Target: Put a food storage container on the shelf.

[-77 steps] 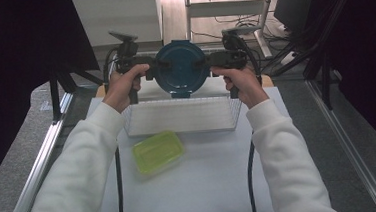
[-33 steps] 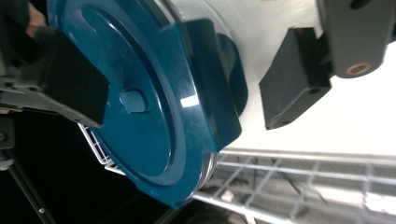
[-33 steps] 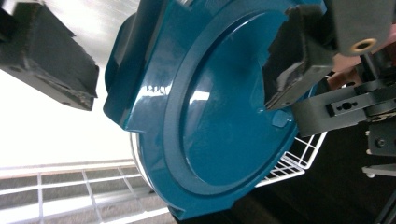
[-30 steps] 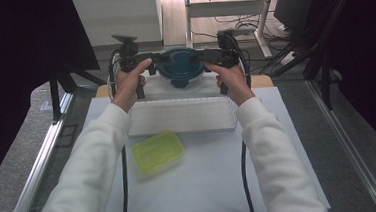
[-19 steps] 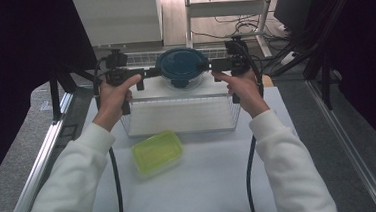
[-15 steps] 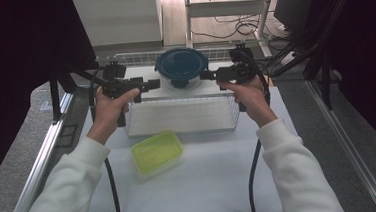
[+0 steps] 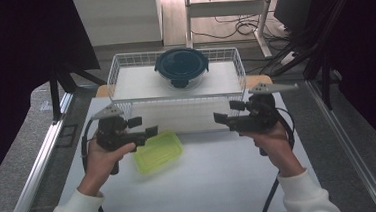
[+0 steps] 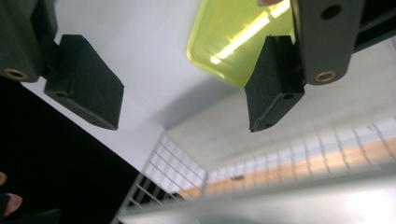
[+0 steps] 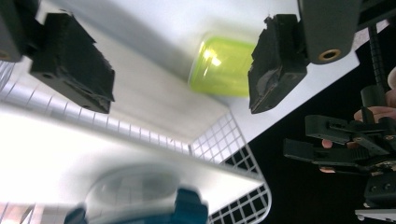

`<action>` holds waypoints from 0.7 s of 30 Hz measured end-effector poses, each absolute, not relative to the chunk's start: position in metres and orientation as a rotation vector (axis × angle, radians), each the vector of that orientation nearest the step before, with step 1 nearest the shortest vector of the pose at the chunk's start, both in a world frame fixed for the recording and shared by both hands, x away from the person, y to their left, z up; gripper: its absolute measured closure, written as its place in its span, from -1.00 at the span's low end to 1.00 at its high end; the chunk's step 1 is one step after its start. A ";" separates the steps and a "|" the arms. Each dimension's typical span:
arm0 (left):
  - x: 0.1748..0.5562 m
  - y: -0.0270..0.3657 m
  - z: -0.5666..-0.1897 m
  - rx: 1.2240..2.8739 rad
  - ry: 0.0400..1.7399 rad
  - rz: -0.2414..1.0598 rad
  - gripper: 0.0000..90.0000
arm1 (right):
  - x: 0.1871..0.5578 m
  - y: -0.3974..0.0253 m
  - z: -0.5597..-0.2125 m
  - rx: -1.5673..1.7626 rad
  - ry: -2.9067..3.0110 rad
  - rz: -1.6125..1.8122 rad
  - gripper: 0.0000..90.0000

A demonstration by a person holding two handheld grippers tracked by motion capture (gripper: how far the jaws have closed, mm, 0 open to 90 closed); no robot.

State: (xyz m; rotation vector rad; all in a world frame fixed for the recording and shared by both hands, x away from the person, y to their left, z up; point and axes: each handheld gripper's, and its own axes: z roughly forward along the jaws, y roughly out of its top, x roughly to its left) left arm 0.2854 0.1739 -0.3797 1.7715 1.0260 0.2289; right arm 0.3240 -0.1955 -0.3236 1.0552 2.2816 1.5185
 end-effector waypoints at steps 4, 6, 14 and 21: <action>0.270 0.170 -0.400 1.816 1.027 0.238 -0.38 | 0.306 -0.204 -0.351 1.075 2.280 1.513 -0.38; 0.263 0.169 -0.408 1.838 1.020 0.250 -0.38 | 0.298 -0.208 -0.365 1.097 2.290 1.502 -0.34; 0.245 0.171 -0.436 1.861 1.025 0.225 -0.39 | 0.273 -0.212 -0.409 1.109 2.345 1.426 -0.28; 0.238 0.173 -0.451 1.899 1.066 0.239 -0.38 | 0.261 -0.200 -0.438 1.101 2.423 1.339 -0.27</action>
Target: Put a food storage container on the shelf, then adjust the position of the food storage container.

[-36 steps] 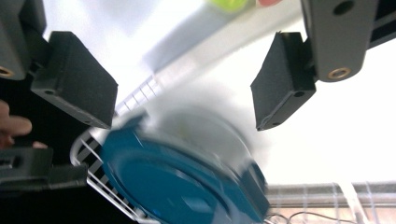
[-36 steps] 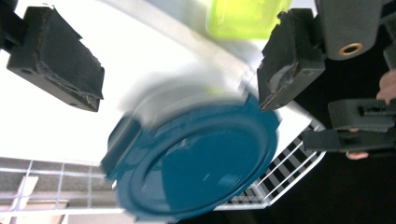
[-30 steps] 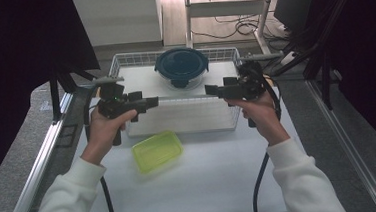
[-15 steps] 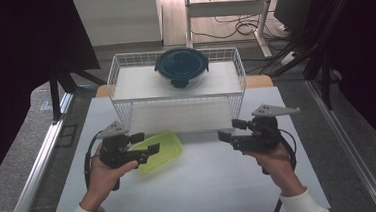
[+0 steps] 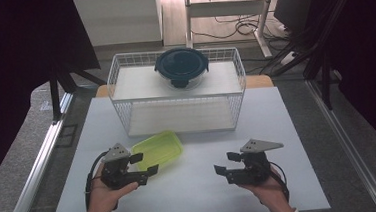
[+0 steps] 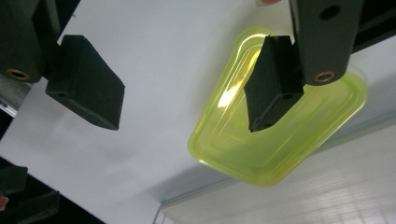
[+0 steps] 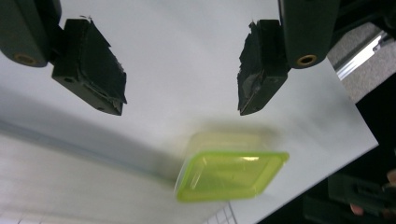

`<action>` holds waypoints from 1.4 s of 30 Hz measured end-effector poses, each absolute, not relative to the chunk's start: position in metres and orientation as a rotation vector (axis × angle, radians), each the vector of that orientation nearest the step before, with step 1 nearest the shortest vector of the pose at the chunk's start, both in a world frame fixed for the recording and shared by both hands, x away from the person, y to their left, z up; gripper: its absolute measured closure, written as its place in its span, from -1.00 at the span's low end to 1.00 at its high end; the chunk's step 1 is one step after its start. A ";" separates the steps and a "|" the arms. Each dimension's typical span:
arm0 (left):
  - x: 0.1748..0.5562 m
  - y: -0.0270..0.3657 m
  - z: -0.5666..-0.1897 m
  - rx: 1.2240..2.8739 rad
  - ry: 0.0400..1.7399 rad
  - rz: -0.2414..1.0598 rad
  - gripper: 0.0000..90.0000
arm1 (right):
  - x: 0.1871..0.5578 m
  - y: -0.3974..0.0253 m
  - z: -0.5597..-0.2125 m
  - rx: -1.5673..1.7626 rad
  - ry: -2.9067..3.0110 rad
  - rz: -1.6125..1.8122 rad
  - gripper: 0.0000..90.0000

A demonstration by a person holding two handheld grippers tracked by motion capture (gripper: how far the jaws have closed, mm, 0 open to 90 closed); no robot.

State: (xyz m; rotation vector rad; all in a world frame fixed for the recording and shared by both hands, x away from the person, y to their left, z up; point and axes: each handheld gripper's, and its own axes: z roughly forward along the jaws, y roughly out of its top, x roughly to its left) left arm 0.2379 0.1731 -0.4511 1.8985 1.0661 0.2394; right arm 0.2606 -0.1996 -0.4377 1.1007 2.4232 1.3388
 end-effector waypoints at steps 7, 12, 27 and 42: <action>0.234 0.175 -0.466 1.917 1.093 0.215 -0.37 | 0.259 -0.197 -0.452 1.128 2.455 1.314 -0.26; 0.235 0.174 -0.473 1.935 1.106 0.203 -0.37 | 0.260 -0.200 -0.454 1.134 2.459 1.309 -0.25; 0.252 0.171 -0.461 1.952 1.103 0.274 -0.33 | 0.266 -0.210 -0.452 1.167 2.437 1.323 -0.28; 0.330 0.167 -0.445 2.018 1.119 0.335 -0.07 | 0.271 -0.216 -0.453 1.217 2.414 1.305 -0.30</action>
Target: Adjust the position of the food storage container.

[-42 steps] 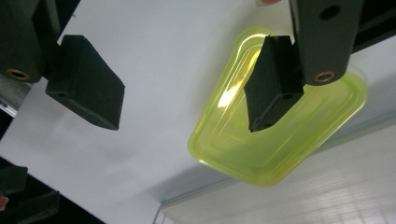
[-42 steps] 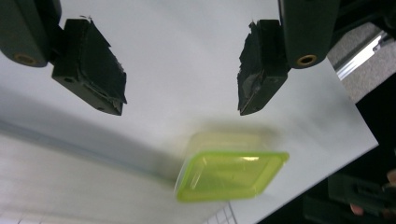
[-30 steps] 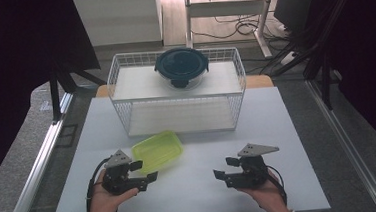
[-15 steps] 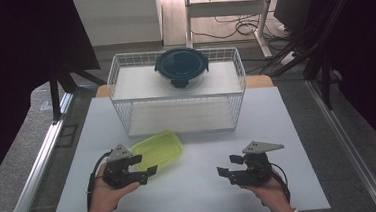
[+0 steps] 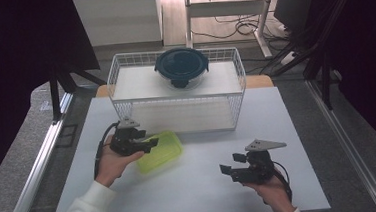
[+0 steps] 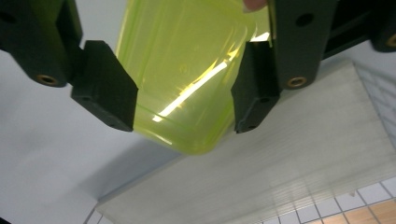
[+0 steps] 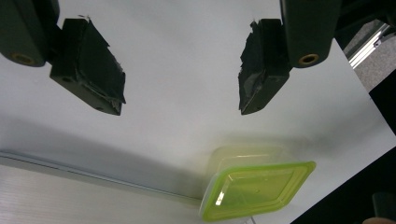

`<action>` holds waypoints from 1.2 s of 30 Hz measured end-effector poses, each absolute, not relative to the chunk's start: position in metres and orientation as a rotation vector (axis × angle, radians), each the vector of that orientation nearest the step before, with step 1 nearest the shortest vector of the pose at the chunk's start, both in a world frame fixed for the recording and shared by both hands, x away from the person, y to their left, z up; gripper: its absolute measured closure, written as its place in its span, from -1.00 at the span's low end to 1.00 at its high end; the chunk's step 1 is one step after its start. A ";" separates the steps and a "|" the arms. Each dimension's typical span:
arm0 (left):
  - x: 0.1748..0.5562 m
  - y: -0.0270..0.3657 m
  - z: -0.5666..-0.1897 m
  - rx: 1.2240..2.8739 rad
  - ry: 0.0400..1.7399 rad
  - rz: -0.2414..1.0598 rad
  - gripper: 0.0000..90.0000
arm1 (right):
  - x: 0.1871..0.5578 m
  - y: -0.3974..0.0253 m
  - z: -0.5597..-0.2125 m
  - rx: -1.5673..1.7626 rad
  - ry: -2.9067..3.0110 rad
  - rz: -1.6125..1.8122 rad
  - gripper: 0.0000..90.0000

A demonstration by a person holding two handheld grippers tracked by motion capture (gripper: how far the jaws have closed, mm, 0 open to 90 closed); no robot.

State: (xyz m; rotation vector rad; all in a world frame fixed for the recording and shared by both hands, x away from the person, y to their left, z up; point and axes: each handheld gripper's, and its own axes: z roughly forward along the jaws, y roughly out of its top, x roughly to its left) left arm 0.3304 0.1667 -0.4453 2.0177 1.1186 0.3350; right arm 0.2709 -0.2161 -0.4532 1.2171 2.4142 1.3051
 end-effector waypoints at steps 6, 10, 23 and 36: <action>0.357 0.164 -0.445 2.107 1.104 0.363 0.48 | 0.272 -0.218 -0.453 1.225 2.407 1.304 -0.30; 0.370 0.163 -0.450 2.166 1.118 0.368 0.80 | 0.273 -0.220 -0.455 1.235 2.405 1.300 -0.30; 0.396 0.156 -0.475 2.373 1.043 0.425 1.00 | 0.277 -0.224 -0.459 1.288 2.381 1.295 -0.31; 0.401 0.147 -0.486 2.434 0.993 0.389 1.00 | 0.278 -0.229 -0.459 1.303 2.362 1.302 -0.31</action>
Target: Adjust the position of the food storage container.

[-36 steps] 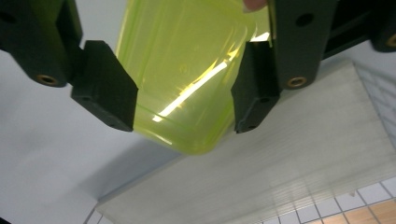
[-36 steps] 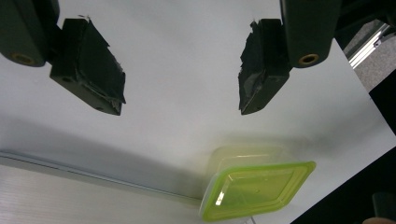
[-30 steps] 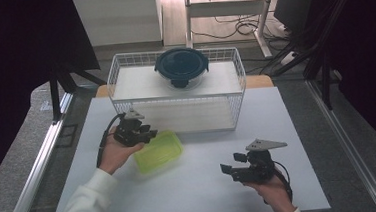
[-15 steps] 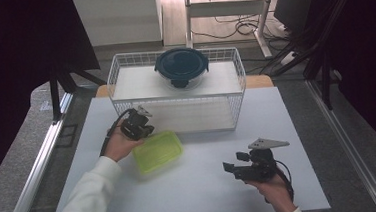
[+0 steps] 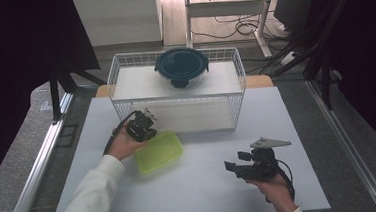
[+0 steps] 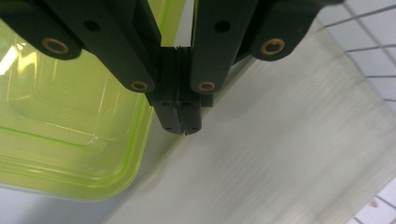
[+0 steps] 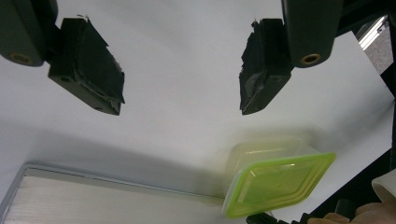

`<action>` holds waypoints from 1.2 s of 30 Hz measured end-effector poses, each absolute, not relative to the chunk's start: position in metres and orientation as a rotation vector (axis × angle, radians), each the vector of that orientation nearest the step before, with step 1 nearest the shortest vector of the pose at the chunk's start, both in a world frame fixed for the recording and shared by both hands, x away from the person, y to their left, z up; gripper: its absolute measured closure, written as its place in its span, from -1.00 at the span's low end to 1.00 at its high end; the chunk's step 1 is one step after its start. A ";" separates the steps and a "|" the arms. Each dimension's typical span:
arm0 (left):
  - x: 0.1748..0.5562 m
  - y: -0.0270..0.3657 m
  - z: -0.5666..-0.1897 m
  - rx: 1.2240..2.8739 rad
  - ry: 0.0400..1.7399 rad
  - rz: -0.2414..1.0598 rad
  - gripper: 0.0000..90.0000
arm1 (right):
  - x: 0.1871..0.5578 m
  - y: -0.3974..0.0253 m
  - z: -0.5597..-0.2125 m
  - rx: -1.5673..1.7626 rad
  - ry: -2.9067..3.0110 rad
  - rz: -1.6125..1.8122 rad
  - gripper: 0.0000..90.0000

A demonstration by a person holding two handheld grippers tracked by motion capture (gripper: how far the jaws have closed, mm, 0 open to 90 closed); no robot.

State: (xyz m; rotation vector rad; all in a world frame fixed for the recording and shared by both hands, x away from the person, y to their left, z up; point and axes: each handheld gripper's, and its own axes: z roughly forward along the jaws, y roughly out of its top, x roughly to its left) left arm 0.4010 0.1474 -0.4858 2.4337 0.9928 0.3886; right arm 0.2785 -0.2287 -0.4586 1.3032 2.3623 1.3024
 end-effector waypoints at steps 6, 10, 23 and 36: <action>0.392 0.137 -0.486 2.454 0.925 0.342 1.00 | 0.279 -0.228 -0.459 1.308 2.365 1.301 -0.31; 0.382 0.124 -0.486 2.469 0.871 0.294 1.00 | 0.279 -0.228 -0.459 1.308 2.365 1.310 -0.31; 0.363 0.102 -0.485 2.513 0.733 0.268 1.00 | 0.278 -0.226 -0.459 1.305 2.374 1.312 -0.31; 0.311 0.175 -0.462 2.252 1.040 0.351 1.00 | 0.277 -0.227 -0.458 1.309 2.365 1.307 -0.34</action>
